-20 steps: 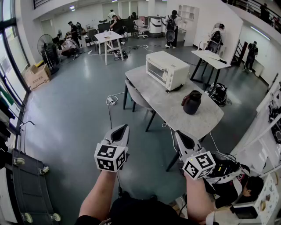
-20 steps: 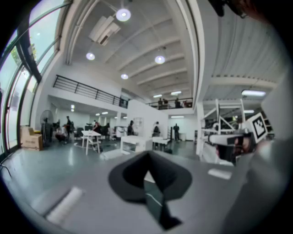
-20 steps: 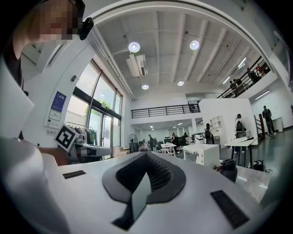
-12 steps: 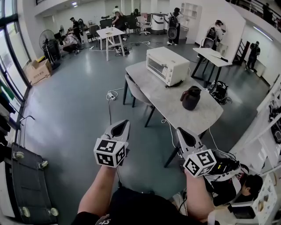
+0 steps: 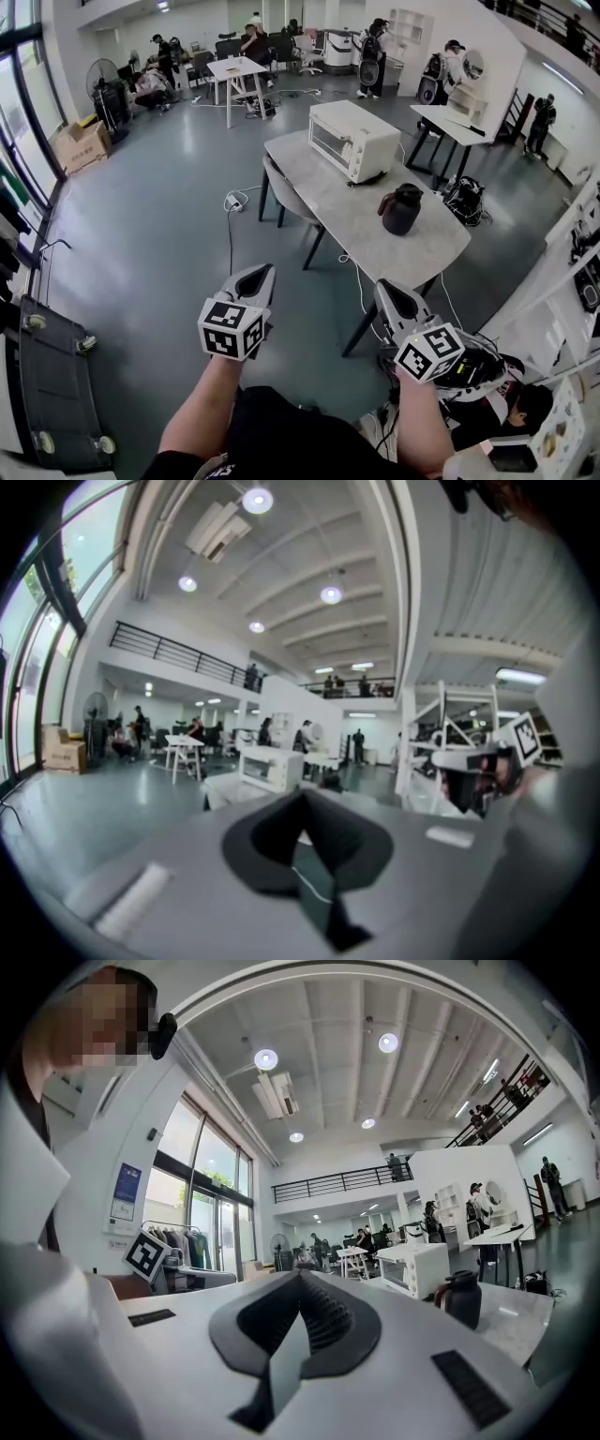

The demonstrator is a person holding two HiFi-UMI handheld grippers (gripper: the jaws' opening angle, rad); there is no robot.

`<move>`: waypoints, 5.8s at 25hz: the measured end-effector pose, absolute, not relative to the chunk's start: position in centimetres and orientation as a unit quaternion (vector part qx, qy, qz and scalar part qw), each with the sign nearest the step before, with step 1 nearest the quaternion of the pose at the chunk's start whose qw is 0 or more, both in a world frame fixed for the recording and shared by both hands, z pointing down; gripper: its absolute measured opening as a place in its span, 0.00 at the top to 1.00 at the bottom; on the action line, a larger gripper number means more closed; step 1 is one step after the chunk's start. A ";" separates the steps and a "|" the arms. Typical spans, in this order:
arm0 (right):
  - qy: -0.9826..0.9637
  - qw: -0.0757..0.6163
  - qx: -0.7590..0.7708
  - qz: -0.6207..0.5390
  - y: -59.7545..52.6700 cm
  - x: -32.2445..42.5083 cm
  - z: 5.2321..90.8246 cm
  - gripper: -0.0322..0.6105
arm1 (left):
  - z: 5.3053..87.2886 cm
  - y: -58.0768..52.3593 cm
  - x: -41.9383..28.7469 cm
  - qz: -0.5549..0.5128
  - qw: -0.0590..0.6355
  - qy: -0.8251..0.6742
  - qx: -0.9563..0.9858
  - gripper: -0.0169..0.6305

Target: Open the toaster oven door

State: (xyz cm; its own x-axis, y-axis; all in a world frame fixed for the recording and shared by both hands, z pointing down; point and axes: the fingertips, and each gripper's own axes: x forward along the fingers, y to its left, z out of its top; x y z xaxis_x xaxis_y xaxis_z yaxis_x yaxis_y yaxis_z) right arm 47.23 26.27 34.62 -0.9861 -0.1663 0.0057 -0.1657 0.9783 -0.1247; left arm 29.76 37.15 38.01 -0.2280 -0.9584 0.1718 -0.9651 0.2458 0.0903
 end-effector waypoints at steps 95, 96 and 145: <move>0.967 -0.126 -0.198 -0.098 -24.4 -5.4 44.5 0.95 | 43.5 -21.1 -21.0 0.079 0.153 -0.643 0.746 0.96; 0.966 -0.127 -0.202 -0.095 -25.0 -4.9 44.5 0.94 | 43.4 -21.9 -20.8 0.082 0.152 -0.641 0.748 0.96; 0.849 -0.281 -0.442 -0.068 -29.8 -8.8 51.5 0.76 | 52.3 -33.2 -19.9 0.318 0.047 -0.353 0.879 0.62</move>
